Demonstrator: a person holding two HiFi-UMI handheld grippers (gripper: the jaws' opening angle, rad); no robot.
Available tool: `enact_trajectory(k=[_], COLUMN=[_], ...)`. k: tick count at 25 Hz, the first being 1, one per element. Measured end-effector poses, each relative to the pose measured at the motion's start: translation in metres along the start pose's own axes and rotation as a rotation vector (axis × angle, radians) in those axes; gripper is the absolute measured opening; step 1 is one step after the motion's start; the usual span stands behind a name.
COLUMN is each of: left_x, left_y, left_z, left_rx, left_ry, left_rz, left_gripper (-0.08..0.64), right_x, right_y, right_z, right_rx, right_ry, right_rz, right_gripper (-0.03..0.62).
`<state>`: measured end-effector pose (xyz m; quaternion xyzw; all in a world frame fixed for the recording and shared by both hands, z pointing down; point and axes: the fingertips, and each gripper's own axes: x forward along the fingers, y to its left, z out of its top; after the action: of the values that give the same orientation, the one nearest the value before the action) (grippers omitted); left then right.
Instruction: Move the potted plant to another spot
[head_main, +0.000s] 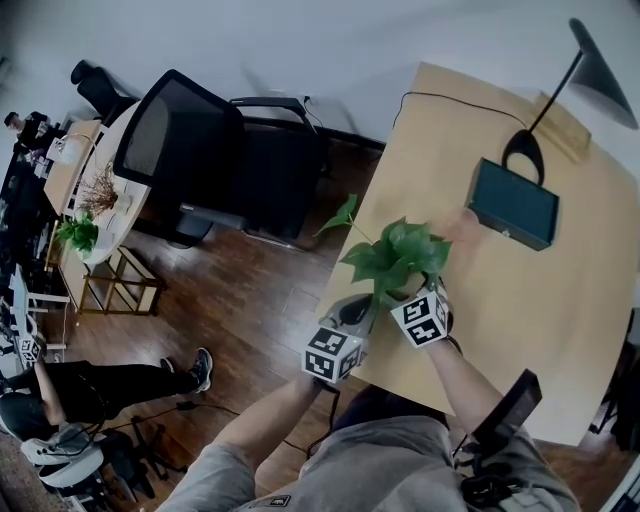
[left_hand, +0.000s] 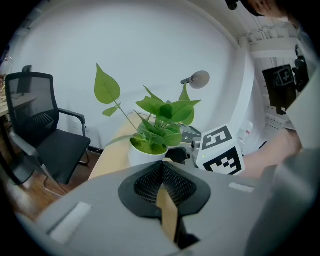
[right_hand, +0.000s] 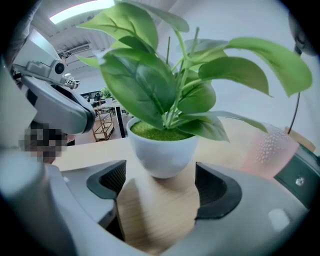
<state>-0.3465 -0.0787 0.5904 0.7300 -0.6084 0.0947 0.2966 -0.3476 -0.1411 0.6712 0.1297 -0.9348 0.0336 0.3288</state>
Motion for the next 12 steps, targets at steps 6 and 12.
enact_trajectory(k=[6,12], left_x=[-0.014,-0.03], left_y=[-0.017,-0.051], left_z=[-0.004,0.0], left_rx=[0.007,0.005], left_ry=[-0.017,-0.073], left_rz=[-0.033,-0.101], left_gripper=[0.0,0.0], right_x=[-0.04,-0.098], right_y=[0.009,0.016], right_z=[-0.004,0.009], right_rx=[0.017,0.013], right_ry=[-0.004,-0.044], right_rz=[-0.03,-0.092], right_gripper=[0.442,0.44])
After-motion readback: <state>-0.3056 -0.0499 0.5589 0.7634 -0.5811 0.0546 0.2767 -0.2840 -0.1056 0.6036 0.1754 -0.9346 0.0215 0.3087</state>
